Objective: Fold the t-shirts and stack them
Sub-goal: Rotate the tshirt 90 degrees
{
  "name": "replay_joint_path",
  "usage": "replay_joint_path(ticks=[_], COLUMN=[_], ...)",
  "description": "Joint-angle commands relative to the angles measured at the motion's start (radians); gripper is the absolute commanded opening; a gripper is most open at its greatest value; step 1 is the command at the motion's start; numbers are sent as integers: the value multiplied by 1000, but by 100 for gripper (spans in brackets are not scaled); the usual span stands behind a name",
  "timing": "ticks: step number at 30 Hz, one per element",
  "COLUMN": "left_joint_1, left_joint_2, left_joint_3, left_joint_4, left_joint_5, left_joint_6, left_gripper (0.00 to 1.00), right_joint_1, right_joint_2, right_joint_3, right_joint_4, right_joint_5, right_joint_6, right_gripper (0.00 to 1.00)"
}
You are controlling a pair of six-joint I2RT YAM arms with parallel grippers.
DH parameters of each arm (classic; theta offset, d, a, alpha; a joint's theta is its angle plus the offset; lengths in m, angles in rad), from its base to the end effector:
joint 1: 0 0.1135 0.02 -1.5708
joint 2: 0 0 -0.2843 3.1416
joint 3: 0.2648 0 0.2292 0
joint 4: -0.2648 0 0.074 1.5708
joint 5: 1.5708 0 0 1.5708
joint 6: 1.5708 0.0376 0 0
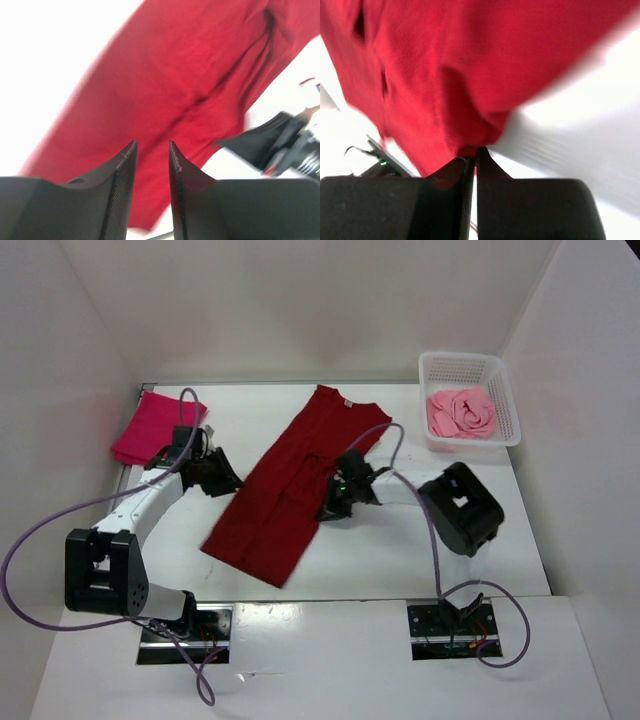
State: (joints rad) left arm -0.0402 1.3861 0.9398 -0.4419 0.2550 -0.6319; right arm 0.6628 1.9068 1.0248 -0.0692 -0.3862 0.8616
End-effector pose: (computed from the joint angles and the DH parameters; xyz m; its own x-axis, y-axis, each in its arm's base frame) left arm 0.2623 -0.0200 0.2659 -0.7425 -0.5422 -0.3934 -0.2983 0.7934 -0.5305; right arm 0.2781 0.2350 0.1607 -0.9813 0.1258 -0.1455 0.0035 0.7680 0.6404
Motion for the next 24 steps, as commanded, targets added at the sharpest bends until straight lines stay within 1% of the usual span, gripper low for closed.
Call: replay_joint_path(ticks=[1,2,4,5,6,7,8,10,11,12,13,14,15,16,17,18,20,23,24], left_joint_1=[-79,-128,-179,-202,-234,-234,-245,-245,-245,-245,-245,-256,-256,-282,-291,-302,-335,-368,-377], left_joint_2=[33,54,64,77,86,87,87,87,87,87,87,87,87,87,87,87,109,126,137], left_joint_3=[-6,-6,-6,-6,-6,-18,-42,-67,-79,-102,-114,-127,-140,-163,-174,-183,-196,-206,-207], left_joint_4=[15,15,6,6,-6,-6,-15,-26,-38,-38,-49,-49,-49,-60,-73,-73,-73,-86,-86], left_joint_5=[19,35,35,35,46,62,72,92,92,110,143,162,180,191,191,202,222,234,234], left_joint_6=[-3,-14,-23,-23,-35,-35,-35,-35,-35,-23,-14,-14,-14,-3,-3,-3,-3,-3,-14], left_gripper=[40,42,44,45,46,47,49,54,56,58,62,64,64,64,64,64,64,56,54], right_joint_1=[-185,-218,-287,-296,-296,-296,-296,-296,-296,-296,-296,-284,-273,-273,-261,-243,-211,-168,-129], right_joint_2=[-165,-190,-235,-244,-255,-284,-307,-365,-423,-454,-522,-560,-596,-635,-675,-754,-851,-914,-939], right_joint_3=[-90,-101,-120,-120,-120,-135,-147,-216,-239,-264,-317,-343,-397,-425,-452,-503,-576,-658,-670], right_joint_4=[-209,-239,-302,-317,-326,-327,-327,-304,-291,-291,-291,-291,-291,-291,-291,-303,-323,-323,-323], right_joint_5=[49,37,26,12,12,3,3,3,3,3,16,26,26,39,49,59,83,61,61], right_joint_6=[-200,-234,-315,-326,-326,-326,-305,-238,-213,-187,-124,-92,-57,-18,50,86,173,265,284], right_gripper=[2,2,10,27,40,52,63,64,64,64,64,64,64,64,64,64,64,64,64])
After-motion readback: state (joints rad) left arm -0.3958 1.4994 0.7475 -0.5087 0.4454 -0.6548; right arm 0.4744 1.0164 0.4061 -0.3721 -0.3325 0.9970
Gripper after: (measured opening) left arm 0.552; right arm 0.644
